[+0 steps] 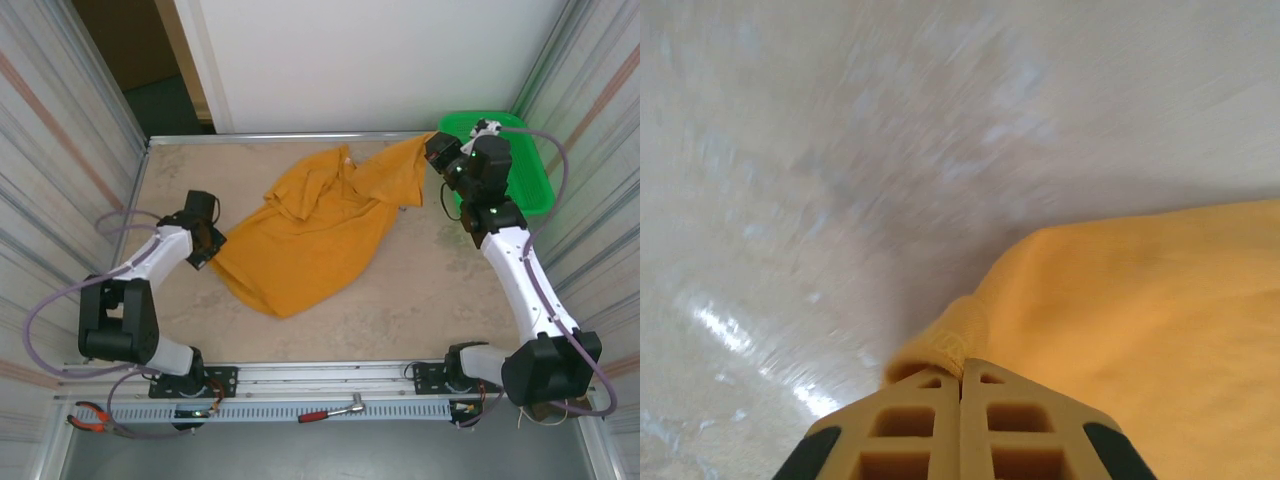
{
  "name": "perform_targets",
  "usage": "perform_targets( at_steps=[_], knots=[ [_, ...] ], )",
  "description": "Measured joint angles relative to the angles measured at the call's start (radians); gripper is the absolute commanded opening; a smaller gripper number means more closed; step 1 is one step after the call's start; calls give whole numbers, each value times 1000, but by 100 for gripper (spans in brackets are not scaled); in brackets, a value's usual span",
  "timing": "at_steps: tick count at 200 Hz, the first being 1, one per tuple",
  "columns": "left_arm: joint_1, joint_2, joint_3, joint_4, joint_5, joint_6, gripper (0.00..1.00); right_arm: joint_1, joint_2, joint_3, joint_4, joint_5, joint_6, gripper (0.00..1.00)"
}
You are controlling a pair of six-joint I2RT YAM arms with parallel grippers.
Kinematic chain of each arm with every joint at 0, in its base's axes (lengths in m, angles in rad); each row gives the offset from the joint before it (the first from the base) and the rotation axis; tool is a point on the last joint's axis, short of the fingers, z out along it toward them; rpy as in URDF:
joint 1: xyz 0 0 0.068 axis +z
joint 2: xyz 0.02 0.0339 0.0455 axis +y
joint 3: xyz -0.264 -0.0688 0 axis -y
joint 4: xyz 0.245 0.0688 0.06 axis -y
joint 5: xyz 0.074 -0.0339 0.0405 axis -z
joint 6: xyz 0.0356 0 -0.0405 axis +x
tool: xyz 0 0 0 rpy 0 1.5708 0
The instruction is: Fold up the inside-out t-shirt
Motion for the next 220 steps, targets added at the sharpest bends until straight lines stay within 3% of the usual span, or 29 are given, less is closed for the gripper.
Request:
perform_targets(
  at_steps=[40, 78, 113, 152, 182, 220],
  knots=[
    [1, -142, 303, -6, -4, 124, 0, -73, -44, 53, -57, -37, 15, 0],
    [26, -132, 565, -7, 50, 196, 0, -69, -137, 138, -77, -60, 33, 0],
    [33, -10, 755, -13, 114, 219, 0, -50, -190, 227, -80, -59, 33, 0],
    [33, 302, 1046, -67, 208, 217, 0, -32, -164, 238, -85, -22, 30, 0],
    [24, 377, 996, -81, 277, 203, 0, -34, -74, 233, -110, -10, 29, 0],
    [1, 210, 728, -30, 358, 140, 0, -36, 60, 230, -110, -10, 29, 0]
  ],
)
